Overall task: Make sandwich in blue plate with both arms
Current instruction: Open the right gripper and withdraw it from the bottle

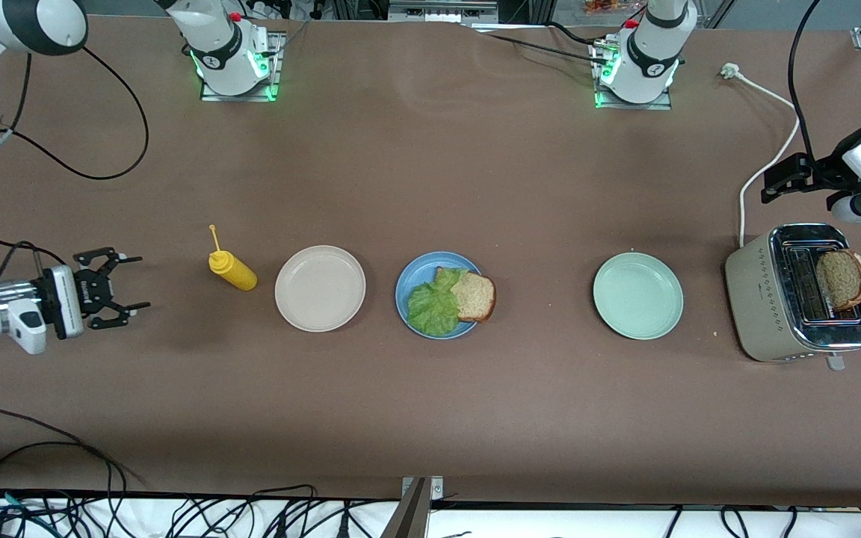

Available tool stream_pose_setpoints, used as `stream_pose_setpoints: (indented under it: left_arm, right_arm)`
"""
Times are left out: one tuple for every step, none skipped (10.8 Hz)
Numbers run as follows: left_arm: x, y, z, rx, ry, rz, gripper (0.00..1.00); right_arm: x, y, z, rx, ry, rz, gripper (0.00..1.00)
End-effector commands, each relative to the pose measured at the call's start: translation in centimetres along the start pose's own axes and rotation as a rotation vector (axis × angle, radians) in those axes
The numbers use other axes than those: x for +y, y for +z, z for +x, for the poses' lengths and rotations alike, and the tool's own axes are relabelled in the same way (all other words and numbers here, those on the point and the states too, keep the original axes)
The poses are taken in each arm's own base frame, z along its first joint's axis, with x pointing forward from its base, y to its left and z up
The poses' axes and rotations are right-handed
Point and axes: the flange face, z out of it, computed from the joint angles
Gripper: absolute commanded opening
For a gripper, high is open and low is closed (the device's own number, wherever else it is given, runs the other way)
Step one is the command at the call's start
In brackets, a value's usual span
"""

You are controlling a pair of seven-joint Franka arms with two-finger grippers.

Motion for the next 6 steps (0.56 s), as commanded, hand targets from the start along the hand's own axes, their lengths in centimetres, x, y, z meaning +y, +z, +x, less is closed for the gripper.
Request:
stream_pose_setpoints:
  left_arm:
    - [-0.5, -0.5, 0.0, -0.003, 0.008, -0.014, 1.00]
    - [-0.9, -0.4, -0.1, -0.005, 0.003, -0.015, 1.00]
    - [-1.0, -0.3, 0.0, -0.006, 0.003, -0.017, 1.00]
    - [-1.8, 0.2, 0.2, -0.012, -0.007, -0.018, 1.00]
    - [-2.4, 0.4, 0.6, -0.012, -0.015, -0.014, 1.00]
    - [-4.2, 1.3, 0.8, -0.027, -0.040, -0.022, 1.00]
  right_arm:
    - [-4.6, -4.3, 8.2, -0.190, 0.265, -0.059, 1.00]
    - [-6.4, -5.8, 10.5, -0.243, 0.367, -0.099, 1.00]
    - [-8.1, -6.6, 12.8, -0.280, 0.479, -0.127, 1.00]
    - [-9.7, -7.7, 14.1, -0.286, 0.607, -0.161, 1.00]
    - [-11.6, -8.8, 15.9, -0.287, 0.723, -0.198, 1.00]
    - [-13.7, -9.5, 17.7, -0.288, 0.836, -0.234, 1.00]
